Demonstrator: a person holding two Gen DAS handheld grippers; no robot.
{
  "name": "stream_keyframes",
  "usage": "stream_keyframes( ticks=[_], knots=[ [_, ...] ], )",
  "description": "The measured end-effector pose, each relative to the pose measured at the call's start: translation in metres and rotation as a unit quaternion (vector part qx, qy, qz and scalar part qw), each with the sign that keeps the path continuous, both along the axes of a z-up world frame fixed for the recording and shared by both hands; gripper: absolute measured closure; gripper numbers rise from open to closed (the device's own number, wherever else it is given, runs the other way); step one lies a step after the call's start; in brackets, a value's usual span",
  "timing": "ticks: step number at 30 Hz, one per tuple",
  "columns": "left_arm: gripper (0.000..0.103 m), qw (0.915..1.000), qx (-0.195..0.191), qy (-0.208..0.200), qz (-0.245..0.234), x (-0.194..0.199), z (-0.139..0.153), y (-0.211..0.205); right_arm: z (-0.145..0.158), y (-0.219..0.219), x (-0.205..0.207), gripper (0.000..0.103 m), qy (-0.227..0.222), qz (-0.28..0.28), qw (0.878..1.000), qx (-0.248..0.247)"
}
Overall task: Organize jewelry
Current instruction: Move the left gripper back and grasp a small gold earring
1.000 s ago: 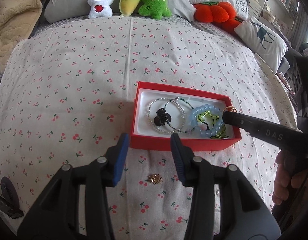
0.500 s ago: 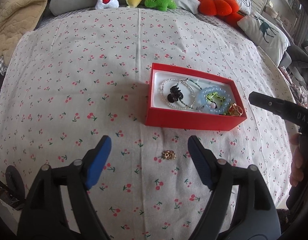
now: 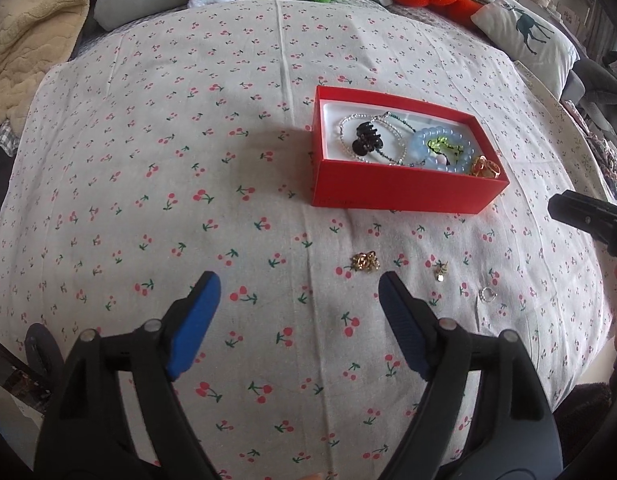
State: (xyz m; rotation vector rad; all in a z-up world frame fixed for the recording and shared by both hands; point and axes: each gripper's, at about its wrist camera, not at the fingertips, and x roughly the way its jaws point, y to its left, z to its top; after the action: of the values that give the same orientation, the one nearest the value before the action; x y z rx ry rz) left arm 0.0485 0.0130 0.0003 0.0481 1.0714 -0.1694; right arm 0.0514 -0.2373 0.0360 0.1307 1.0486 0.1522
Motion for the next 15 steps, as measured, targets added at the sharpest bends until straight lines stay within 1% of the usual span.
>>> stream_keyframes(
  ticks=[6, 15],
  knots=[
    [0.022, 0.9997, 0.021, 0.011, -0.007, -0.009, -0.012, 0.007, -0.007, 0.0, -0.016, 0.024, 0.009, 0.008, 1.0, -0.012],
    [0.022, 0.9987, 0.037, 0.031, -0.016, -0.019, -0.032, 0.014, -0.031, 0.003, -0.032, 0.024, 0.034, 0.019, 0.998, -0.04]
  ],
)
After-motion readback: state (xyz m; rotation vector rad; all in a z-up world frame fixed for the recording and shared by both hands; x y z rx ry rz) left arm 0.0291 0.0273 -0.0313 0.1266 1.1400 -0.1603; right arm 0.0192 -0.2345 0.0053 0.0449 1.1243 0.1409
